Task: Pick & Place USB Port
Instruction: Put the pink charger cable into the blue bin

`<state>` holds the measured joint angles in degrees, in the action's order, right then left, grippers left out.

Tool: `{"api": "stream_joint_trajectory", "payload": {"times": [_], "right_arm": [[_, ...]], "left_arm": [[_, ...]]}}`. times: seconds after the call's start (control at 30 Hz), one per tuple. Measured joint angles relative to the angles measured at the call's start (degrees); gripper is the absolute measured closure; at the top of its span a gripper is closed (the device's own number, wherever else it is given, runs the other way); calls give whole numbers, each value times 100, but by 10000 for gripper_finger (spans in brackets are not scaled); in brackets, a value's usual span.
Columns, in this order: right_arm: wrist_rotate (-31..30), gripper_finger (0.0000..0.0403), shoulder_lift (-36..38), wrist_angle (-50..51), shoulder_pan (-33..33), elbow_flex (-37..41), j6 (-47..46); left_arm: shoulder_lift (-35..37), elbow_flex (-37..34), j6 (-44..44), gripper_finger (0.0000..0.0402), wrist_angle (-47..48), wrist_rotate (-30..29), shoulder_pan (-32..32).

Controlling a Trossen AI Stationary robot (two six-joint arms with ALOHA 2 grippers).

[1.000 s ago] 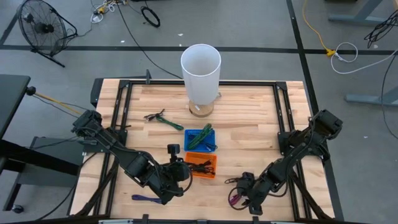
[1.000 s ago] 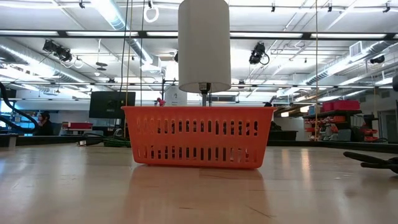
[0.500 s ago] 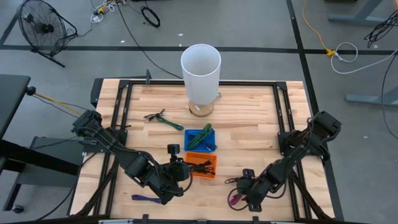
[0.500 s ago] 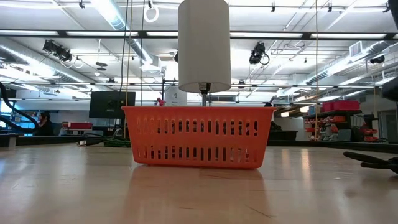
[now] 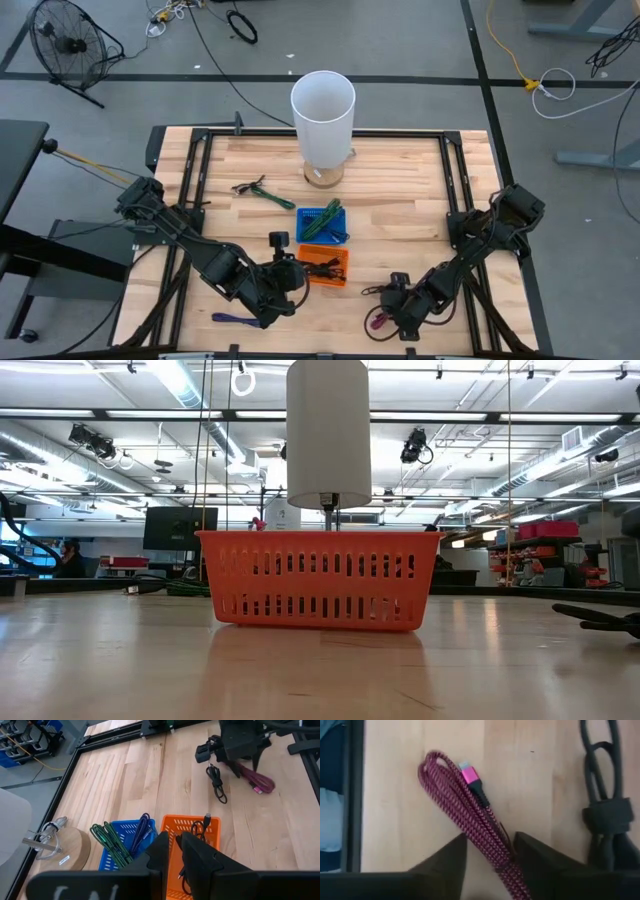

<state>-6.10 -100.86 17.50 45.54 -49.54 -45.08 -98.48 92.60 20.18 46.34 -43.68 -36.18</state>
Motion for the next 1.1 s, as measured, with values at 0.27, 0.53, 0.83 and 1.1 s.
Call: {"api": "stream_joint_trajectory", "payload": {"times": [0.27,0.53,0.83,1.1], "right_arm": [[-18,383,0,85,-15,15,-268],[-344,395,409,1237,-122,-538,45],[-1138,397,694,2839,-638,-1967,839],[-1350,397,680,2779,-1799,-2393,2056]], "left_arm": [[0,0,-4,344,3,0,0],[0,0,-13,344,3,0,0],[-2,0,-21,344,19,0,0],[-2,0,-22,344,21,0,0]]}}
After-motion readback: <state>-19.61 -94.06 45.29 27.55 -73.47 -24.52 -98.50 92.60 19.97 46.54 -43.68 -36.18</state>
